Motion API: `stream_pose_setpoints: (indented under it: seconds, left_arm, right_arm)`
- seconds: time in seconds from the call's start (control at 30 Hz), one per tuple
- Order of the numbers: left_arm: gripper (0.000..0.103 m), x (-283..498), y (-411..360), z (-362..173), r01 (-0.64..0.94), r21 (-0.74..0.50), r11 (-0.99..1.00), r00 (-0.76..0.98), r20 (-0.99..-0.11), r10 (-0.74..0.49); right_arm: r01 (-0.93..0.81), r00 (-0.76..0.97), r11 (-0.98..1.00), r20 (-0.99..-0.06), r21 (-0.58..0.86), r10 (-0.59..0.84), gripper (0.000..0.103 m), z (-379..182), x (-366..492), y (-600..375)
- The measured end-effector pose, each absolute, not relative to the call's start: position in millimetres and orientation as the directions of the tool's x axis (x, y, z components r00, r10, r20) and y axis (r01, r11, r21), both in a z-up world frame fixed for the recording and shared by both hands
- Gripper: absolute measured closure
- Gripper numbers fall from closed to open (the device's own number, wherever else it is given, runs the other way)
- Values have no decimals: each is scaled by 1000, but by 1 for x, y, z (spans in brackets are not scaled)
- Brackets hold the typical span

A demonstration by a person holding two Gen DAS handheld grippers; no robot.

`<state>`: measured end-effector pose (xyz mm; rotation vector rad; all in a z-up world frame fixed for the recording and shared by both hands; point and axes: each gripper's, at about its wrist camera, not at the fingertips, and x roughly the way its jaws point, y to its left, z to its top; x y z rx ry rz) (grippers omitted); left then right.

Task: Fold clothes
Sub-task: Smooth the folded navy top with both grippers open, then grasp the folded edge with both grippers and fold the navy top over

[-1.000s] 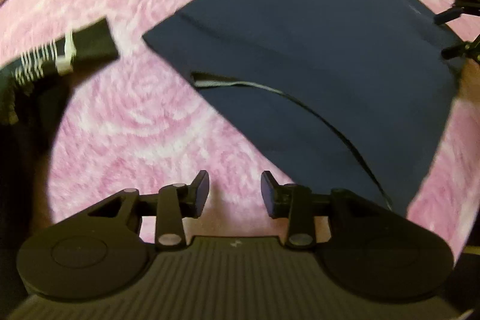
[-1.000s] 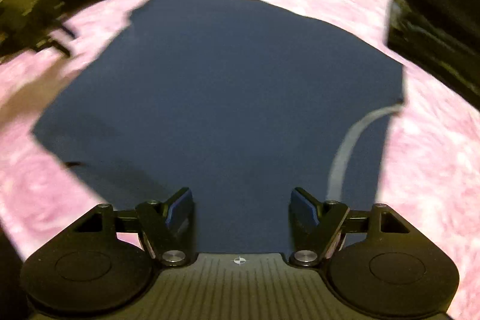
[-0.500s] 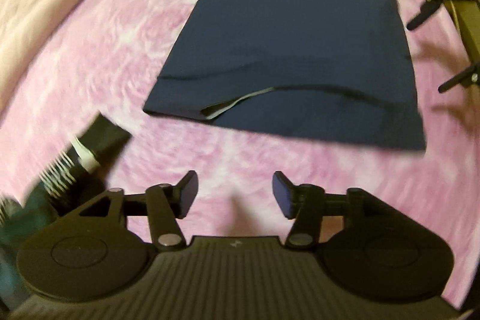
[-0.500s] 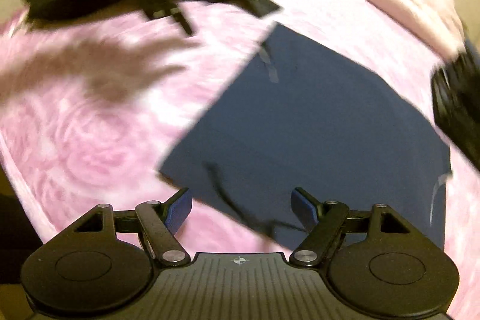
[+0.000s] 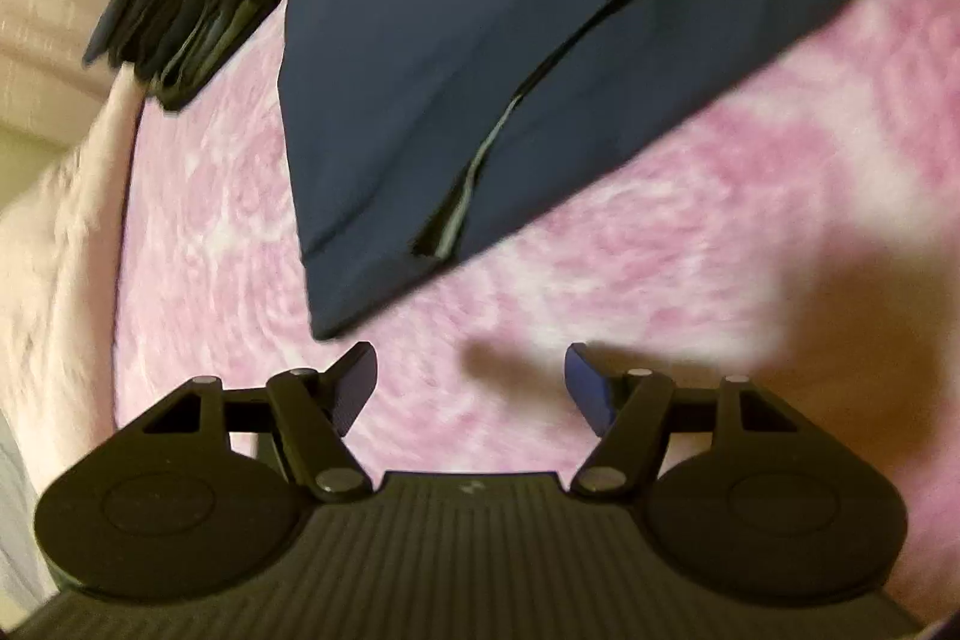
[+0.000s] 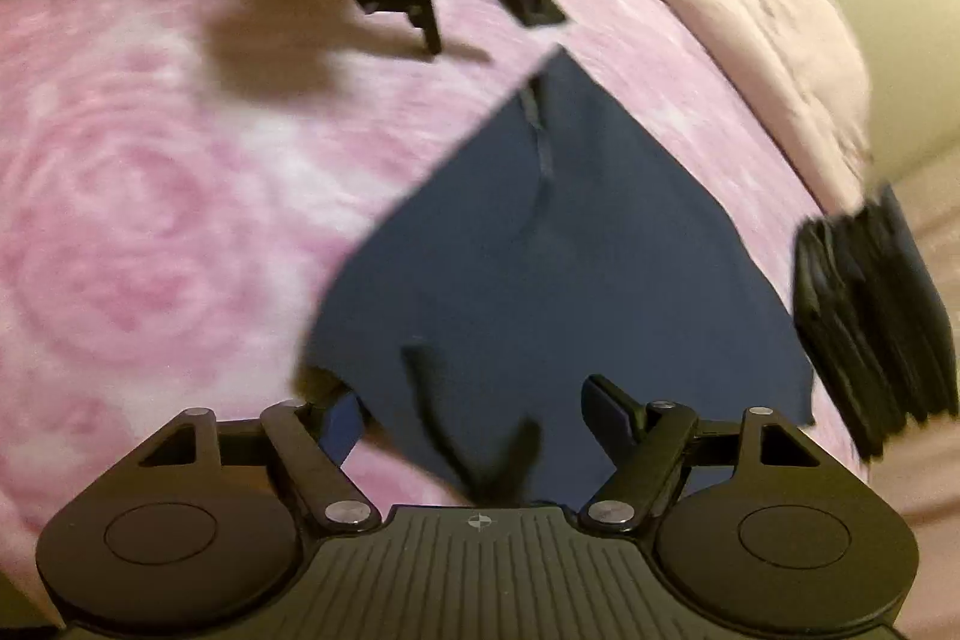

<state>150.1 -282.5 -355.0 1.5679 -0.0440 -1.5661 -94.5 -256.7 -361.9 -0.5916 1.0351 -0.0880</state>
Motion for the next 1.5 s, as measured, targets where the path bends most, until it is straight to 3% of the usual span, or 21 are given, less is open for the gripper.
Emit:
stream_pose_setpoints:
  seconds: [0.17, 0.27, 0.33, 0.43, 0.5, 0.53, 0.73, 1.0, 1.13, 1.33, 1.5]
  left_arm:
    - [37, 166, -308, -373, 411, 650, -639, 202, -748, -632]
    - [35, 174, -321, -379, 339, 675, -656, 182, -731, -658]
    - [41, 178, -329, -382, 270, 694, -667, 170, -716, -677]
    - [64, 182, -341, -389, 205, 691, -693, 172, -722, -670]
    - [96, 185, -348, -392, 189, 676, -713, 182, -737, -651]
    - [98, 187, -352, -393, 184, 668, -721, 189, -744, -641]
    - [100, 192, -353, -363, 273, 673, -687, 170, -737, -654]
    - [100, 183, -379, -284, 412, 687, -598, 169, -703, -691]
    - [100, 163, -428, -238, 413, 700, -583, 161, -686, -709]
    - [100, 103, -523, -190, 376, 695, -613, 142, -697, -703]
    - [100, 48, -618, -206, 336, 631, -699, 120, -765, -633]
  right_arm:
    - [-207, 528, 841, -781, -500, -334, 45, -369, -86, -259]
    - [-187, 513, 859, -793, -477, -329, 69, -367, -80, -260]
    - [-167, 499, 870, -801, -465, -332, 83, -364, -76, -259]
    - [-136, 480, 893, -817, -430, -320, 92, -355, -77, -261]
    - [-125, 480, 905, -823, -406, -303, 94, -344, -78, -266]
    - [-119, 488, 910, -822, -398, -296, 95, -337, -80, -268]
    - [-81, 533, 930, -804, -360, -265, 96, -299, -84, -269]
    - [217, 597, 950, -740, -224, -310, 97, -216, -97, -322]
    - [357, 617, 926, -714, -120, -331, 97, -187, -118, -372]
    - [543, 630, 827, -722, 144, -288, 97, -185, -155, -470]
    - [634, 625, 700, -751, 327, -215, 97, -218, -186, -548]
